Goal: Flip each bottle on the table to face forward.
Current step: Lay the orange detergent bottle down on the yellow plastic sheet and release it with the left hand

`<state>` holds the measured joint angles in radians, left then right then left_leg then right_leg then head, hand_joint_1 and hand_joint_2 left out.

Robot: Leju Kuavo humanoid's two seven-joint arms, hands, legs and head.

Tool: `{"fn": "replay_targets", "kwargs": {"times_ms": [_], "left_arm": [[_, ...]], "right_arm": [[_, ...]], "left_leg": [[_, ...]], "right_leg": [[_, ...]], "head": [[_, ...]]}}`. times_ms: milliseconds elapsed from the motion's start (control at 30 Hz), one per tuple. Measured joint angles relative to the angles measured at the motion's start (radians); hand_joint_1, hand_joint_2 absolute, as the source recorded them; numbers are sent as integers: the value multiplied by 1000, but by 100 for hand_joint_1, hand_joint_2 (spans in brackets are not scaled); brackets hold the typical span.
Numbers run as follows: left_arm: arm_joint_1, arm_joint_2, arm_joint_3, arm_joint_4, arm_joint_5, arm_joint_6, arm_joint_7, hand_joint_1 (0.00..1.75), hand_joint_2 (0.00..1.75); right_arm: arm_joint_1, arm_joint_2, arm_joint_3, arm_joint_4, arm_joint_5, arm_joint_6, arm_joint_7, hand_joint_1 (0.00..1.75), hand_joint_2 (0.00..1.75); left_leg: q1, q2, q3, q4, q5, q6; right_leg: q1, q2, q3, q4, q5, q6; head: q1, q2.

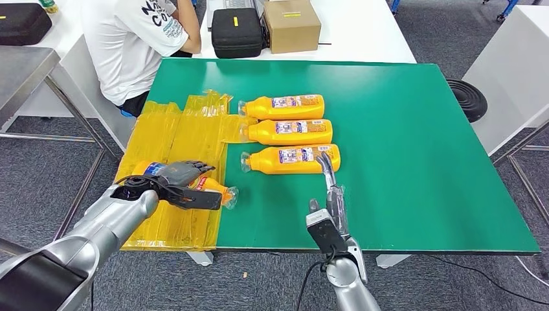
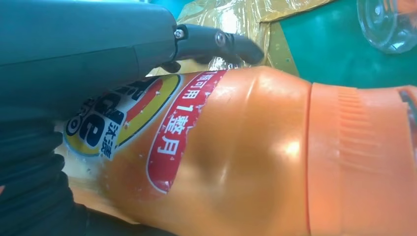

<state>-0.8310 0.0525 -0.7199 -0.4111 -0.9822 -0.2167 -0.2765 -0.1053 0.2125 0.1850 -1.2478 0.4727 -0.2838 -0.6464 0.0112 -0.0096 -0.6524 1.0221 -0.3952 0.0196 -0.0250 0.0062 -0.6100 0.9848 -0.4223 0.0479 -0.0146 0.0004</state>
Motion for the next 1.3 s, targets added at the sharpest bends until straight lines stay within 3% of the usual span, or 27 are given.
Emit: {"fn": "replay_targets", "kwargs": {"times_ms": [667, 733, 800, 867, 1300], "left_arm": [[-5, -7, -8, 7, 7, 5, -28, 0, 175], [-5, -5, -8, 5, 8, 7, -42, 0, 87], [-4, -2, -9, 0, 8, 15, -49, 0, 87], [0, 1, -11, -8, 8, 21, -50, 0, 175], [9, 17, -27, -40, -1, 1, -51, 0, 175]], "right_arm": [[12, 0, -10, 0, -13, -12, -2, 0, 0], [13, 0, -12, 0, -15, -12, -2, 0, 0], [14, 0, -14, 0, -16, -13, -1, 0, 0], [15, 0, -18, 0, -18, -13, 0, 0, 0], [18, 0, -31, 0, -29, -13, 1, 0, 0]], "left_leg": [[0, 0, 0, 0, 0, 0], [0, 0, 0, 0, 0, 0], [0, 0, 0, 0, 0, 0], [0, 0, 0, 0, 0, 0], [0, 0, 0, 0, 0, 0]], "right_leg": [[0, 0, 0, 0, 0, 0], [0, 0, 0, 0, 0, 0], [0, 0, 0, 0, 0, 0], [0, 0, 0, 0, 0, 0], [0, 0, 0, 0, 0, 0]], "head": [[0, 0], [0, 0], [0, 0], [0, 0], [0, 0]]}}
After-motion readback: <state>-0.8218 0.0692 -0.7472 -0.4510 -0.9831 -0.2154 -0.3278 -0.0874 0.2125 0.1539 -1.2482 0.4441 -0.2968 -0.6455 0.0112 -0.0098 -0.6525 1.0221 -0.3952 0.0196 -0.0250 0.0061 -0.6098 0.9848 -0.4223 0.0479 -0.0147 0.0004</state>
